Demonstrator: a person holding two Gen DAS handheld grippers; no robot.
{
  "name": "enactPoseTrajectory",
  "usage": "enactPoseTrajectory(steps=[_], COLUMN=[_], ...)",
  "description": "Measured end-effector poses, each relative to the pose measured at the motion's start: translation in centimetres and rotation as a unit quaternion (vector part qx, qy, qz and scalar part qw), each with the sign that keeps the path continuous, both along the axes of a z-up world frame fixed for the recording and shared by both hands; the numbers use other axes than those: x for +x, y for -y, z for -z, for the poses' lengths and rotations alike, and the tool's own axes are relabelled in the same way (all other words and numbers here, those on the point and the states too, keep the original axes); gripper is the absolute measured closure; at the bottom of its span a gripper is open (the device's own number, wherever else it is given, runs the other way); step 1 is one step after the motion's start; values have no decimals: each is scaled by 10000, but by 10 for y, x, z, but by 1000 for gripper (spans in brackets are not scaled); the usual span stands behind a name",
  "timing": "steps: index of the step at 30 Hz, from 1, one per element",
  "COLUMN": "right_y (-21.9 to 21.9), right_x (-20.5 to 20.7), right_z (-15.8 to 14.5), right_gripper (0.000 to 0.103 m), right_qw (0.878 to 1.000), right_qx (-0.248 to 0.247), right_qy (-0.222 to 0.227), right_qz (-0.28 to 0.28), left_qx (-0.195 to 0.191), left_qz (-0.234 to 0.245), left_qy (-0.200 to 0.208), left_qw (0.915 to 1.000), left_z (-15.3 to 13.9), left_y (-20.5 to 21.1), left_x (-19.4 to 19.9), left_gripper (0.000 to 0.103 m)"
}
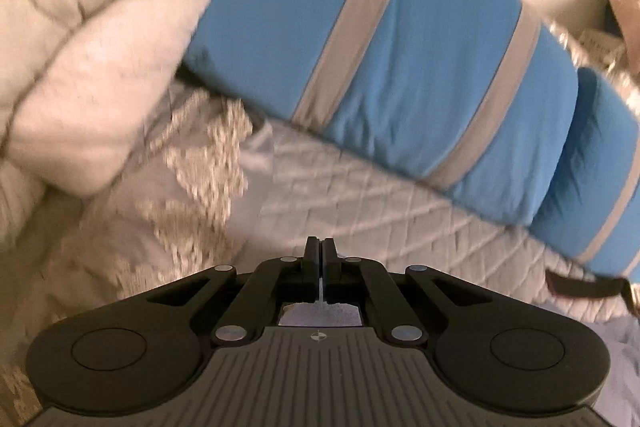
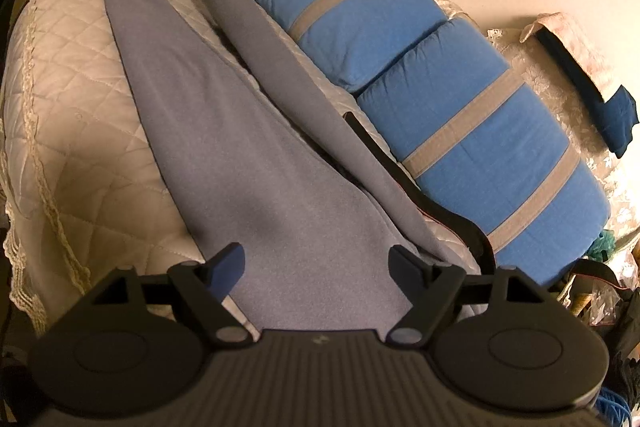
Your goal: Fold clothes
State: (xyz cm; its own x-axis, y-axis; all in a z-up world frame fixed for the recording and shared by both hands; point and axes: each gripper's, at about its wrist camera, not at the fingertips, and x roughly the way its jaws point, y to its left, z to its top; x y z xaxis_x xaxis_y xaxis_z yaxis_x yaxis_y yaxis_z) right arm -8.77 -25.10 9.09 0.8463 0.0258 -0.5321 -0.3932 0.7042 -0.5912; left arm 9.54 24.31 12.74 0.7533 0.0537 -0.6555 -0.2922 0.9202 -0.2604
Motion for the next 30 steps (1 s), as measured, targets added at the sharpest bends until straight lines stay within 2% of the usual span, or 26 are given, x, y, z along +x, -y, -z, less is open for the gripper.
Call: enactPoseTrajectory(steps=[5,9,13,16,20,25,28,30], right_y=[2,14,43,59,70,84,92,99], right_x=[2,19,69,121,185,244,267,280], right_z=[-1,-16,-26,-29,-23,-7,2,7], right_gripper=[16,16,17,19,25,25,25,25], right_qw=[10000,9983,9968,9939,9883,9786,9695,9578], right_qx=[73,561,777,1078,1454,1728,1937,2231], right_qy=[-20,-122,72,-57,-445,-1115,-1499,-1806], right_qz=[-8,18,165,234,140,-44,77,166], left_qx=[63,173,213,197,245,197,182,145], left_qz=[-26,82,134,167,239,283,310,304], left_qy=[305,374,409,453,507,496,488,448], left_qw=[9995,9991,9988,9986,9981,9982,9982,9984], left_z=[-19,-25,-29,-31,-32,-28,-25,-21], left_y=[4,12,15,17,19,19,16,14], left_x=[0,-6,-14,-20,-25,-28,-31,-31], left_gripper=[102,102,102,102,102,102,102,102])
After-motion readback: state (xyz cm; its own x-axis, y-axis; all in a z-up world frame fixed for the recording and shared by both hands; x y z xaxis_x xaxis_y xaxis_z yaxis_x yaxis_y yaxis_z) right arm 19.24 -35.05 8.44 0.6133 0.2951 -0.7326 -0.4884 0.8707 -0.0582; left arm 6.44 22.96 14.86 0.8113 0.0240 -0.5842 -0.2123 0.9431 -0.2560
